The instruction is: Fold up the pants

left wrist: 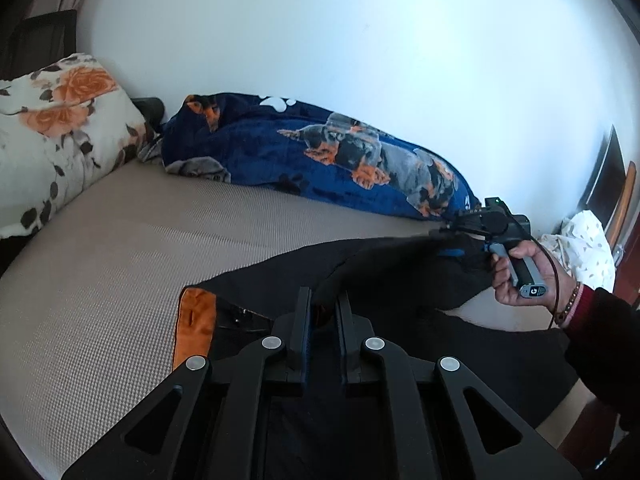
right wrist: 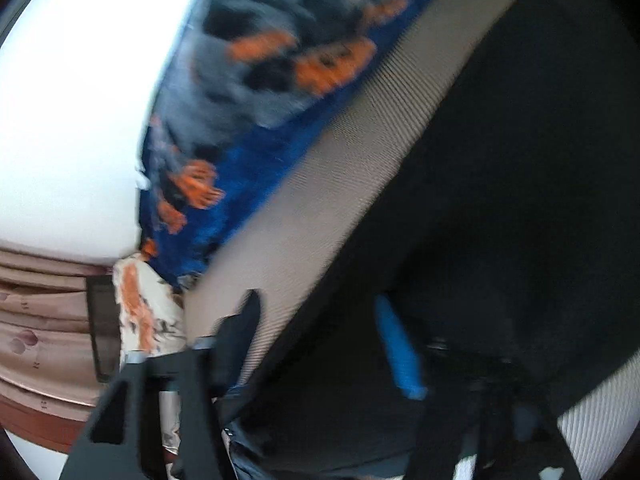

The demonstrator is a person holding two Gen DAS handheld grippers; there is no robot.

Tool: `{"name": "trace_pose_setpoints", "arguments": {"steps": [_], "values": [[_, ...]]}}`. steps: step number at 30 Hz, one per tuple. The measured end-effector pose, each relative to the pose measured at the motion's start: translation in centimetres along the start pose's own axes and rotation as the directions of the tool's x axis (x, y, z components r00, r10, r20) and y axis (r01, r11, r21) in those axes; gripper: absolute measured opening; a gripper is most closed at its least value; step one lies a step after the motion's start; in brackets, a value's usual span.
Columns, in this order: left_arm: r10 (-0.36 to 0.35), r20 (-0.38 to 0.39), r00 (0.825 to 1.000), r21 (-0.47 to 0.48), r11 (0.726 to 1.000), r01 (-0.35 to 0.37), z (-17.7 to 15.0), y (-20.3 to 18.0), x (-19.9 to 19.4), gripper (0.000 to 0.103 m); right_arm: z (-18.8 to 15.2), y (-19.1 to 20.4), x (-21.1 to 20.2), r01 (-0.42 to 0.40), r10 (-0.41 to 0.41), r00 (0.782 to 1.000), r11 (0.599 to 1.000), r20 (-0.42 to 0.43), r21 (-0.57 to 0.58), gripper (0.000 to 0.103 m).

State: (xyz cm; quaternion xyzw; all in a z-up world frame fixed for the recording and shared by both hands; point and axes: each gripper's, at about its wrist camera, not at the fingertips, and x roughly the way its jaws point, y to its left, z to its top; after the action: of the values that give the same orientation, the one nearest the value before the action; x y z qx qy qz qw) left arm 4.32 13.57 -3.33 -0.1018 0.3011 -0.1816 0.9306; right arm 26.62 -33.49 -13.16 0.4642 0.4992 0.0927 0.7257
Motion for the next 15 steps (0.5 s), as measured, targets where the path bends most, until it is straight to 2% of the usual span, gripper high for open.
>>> {"name": "trace_pose_setpoints", "arguments": {"steps": [1,2,5,9,15], "values": [[0.002,-0.005,1.0,-0.002,1.0,-0.002,0.0,0.1,0.1,0.011,-0.1,-0.4,0.0,-0.022,0.022,1.0,1.0,0.002,0.017,0.013],[0.01,-0.005,1.0,-0.003,1.0,-0.01,0.0,0.2,0.0,0.011,-0.3,-0.6,-0.1,-0.031,0.031,0.999,0.999,0.01,0.016,0.008],[0.035,-0.004,0.999,-0.004,0.999,-0.035,0.3,1.0,-0.4,0.011,-2.4,0.3,-2.3,-0.023,0.028,0.997,0.996,0.069,-0.081,0.007],[0.05,-0.007,0.999,-0.017,0.999,-0.05,0.1,2.4,-1.4,0.011,-7.6,0.4,-7.1,-0.044,0.061,0.991,0.989,0.121,-0.14,0.007],[0.078,-0.038,0.996,-0.051,0.996,-0.079,-1.5,4.1,-2.7,0.012,-15.7,-0.3,-11.1,-0.05,0.07,0.992,0.982,0.107,-0.182,0.006]]}}
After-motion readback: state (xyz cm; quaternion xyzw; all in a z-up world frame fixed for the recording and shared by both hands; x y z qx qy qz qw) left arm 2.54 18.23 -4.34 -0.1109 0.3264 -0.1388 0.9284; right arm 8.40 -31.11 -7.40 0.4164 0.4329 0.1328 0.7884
